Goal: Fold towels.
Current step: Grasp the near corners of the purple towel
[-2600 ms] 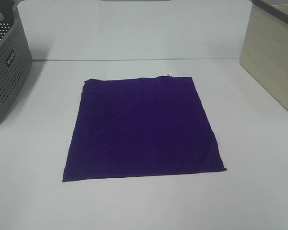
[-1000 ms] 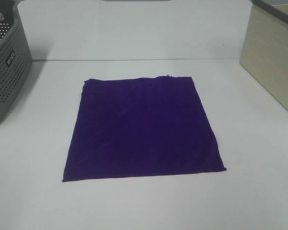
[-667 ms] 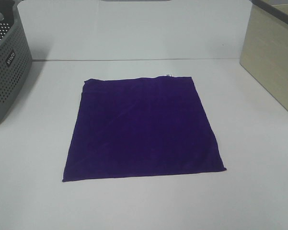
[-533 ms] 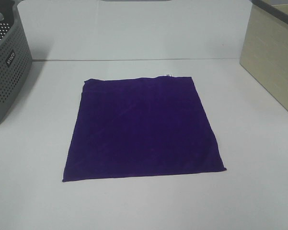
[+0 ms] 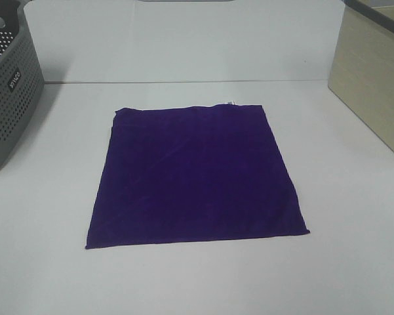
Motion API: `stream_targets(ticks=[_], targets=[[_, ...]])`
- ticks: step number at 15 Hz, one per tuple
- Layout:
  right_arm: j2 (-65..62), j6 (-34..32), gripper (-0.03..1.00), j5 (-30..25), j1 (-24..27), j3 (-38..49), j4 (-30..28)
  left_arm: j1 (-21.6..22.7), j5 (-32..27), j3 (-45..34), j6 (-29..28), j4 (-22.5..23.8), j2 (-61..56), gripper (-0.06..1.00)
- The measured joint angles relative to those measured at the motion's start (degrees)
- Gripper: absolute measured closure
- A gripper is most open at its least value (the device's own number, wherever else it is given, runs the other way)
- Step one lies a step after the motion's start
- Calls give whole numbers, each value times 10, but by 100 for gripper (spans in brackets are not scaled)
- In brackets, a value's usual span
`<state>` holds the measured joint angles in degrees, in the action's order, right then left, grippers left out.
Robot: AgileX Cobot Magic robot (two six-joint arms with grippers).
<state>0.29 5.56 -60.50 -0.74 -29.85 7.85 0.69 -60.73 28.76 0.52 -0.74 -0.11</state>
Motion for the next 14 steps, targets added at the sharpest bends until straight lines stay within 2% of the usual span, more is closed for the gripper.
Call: stream_targets(ticks=[2, 4, 5, 8, 9, 10, 12, 14], targets=[[75, -4, 1, -30, 0, -53, 5, 0, -38, 45, 1, 0, 58, -3], [235, -33, 1, -82, 0, -149, 19, 0, -86, 127, 3, 2, 193, -3], [313, -36, 1, -89, 0, -191, 29, 0, -88, 162, 3, 1, 257, -3], [500, -6, 1, -91, 0, -276, 71, 0, -87, 223, 3, -2, 406, -3], [601, 46, 1, -84, 0, -300, 131, 0, -86, 235, 19, -18, 509, -3], [642, 69, 1, -76, 0, -299, 164, 1, -84, 235, 46, -57, 545, -3], [696, 108, 1, -64, 5, -284, 209, 1, -64, 230, 139, -174, 595, -3], [728, 145, 2, -59, 46, -260, 237, 1, -34, 213, 198, -239, 642, -3]])
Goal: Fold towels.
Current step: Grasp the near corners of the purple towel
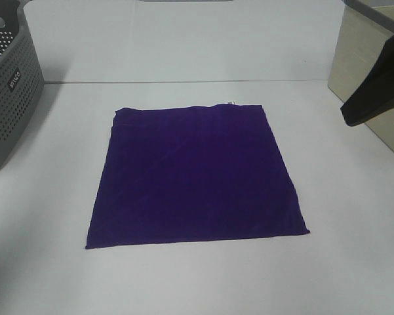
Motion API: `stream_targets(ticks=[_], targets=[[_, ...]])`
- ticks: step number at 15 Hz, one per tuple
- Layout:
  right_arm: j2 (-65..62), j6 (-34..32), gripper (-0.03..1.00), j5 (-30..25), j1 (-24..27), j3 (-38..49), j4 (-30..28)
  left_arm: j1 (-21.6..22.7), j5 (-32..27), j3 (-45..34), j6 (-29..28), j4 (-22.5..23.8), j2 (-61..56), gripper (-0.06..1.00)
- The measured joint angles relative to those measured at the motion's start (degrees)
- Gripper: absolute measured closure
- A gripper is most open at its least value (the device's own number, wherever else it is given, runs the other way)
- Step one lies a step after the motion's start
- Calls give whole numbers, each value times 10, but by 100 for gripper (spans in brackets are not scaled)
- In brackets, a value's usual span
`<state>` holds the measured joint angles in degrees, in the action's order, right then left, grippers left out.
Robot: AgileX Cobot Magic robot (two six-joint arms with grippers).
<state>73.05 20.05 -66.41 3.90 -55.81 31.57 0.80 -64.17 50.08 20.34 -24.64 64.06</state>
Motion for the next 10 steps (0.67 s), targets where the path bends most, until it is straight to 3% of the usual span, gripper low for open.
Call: stream_targets(ticks=[4, 7, 8, 9, 10], targets=[[37, 81, 5, 19, 119, 47, 63, 0, 69, -14, 58, -20, 118, -3], [89, 136, 6, 25, 135, 60, 91, 0, 125, -16, 98, -46, 238, -3], [106, 139, 6, 30, 135, 60, 91, 0, 146, -16, 126, -78, 275, -3], [125, 143, 6, 48, 135, 60, 91, 2, 166, -17, 203, -172, 345, -3], [128, 144, 7, 54, 135, 60, 91, 5, 166, -17, 225, -193, 362, -3]])
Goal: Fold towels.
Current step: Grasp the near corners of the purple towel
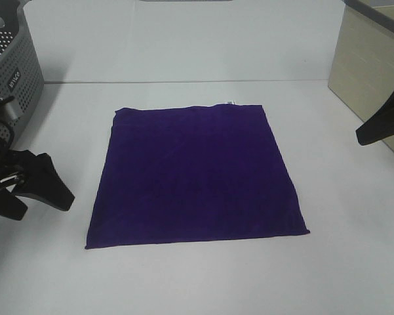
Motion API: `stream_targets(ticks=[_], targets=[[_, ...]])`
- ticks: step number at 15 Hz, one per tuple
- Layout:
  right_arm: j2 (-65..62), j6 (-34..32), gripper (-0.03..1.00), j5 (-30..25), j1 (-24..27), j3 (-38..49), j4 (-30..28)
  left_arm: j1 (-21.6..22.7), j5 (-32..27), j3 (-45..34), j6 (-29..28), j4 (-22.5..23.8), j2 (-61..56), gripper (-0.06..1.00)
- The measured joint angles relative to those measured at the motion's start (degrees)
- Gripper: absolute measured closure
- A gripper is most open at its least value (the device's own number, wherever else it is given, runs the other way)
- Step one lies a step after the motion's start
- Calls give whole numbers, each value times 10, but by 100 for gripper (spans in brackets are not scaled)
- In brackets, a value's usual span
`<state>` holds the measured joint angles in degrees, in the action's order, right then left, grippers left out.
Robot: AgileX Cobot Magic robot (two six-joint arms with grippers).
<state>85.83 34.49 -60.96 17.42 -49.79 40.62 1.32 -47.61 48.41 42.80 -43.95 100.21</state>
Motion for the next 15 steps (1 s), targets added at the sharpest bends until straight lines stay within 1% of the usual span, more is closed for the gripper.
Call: stream_targets(ticks=[2, 3, 4, 7, 8, 10, 11, 15], targets=[[0, 1, 7, 22, 0, 0, -6, 30, -9, 0, 62, -85, 43, -2], [2, 2, 7, 26, 0, 0, -6, 46, -14, 0, 83, -112, 53, -1], [11, 5, 7, 28, 0, 0, -6, 56, -14, 0, 100, -124, 60, -1], [58, 32, 7, 40, 0, 0, 15, 61, -17, 0, 121, -138, 77, -1], [80, 53, 7, 48, 0, 1, 38, 61, -17, 0, 129, -142, 87, -1], [125, 90, 7, 62, 0, 1, 64, 61, -21, 1, 140, -147, 103, -1], [163, 108, 8, 71, 0, 1, 67, 61, -22, 1, 140, -147, 104, -1], [245, 138, 8, 83, 0, 0, 83, 61, -10, 1, 143, -147, 104, -1]])
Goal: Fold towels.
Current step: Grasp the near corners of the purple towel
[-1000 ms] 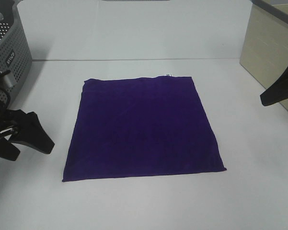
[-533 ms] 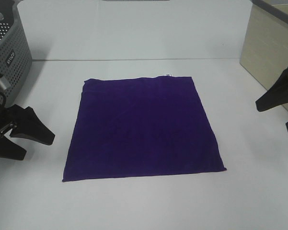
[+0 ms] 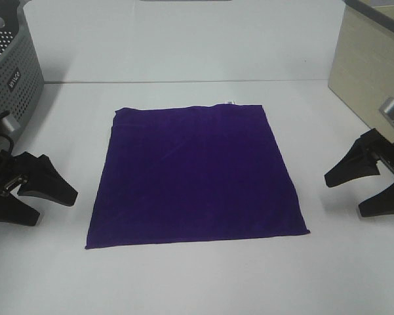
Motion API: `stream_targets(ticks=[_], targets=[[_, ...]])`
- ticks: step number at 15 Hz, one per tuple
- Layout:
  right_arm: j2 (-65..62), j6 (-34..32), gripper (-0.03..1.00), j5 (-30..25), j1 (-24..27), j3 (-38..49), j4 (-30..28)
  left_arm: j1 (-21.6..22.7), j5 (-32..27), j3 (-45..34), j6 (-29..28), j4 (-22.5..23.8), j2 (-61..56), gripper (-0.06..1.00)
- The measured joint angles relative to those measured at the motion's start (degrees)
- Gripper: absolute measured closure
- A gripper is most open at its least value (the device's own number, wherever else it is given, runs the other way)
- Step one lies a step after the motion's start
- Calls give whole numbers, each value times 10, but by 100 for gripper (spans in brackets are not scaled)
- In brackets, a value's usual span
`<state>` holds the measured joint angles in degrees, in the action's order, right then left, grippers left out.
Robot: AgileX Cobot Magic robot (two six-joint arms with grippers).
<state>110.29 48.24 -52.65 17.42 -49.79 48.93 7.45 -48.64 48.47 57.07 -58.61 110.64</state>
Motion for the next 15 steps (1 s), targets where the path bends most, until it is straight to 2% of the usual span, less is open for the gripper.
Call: stream_targets(ticks=[2, 6, 15], targets=[[43, 29, 8, 4, -4, -1, 37, 2, 0, 0, 2, 10, 5, -1], [50, 36, 9, 28, -64, -3, 65, 2, -17, 1, 4, 8, 24, 0], [50, 35, 9, 32, -68, -3, 67, 2, -18, 1, 4, 6, 25, 0]])
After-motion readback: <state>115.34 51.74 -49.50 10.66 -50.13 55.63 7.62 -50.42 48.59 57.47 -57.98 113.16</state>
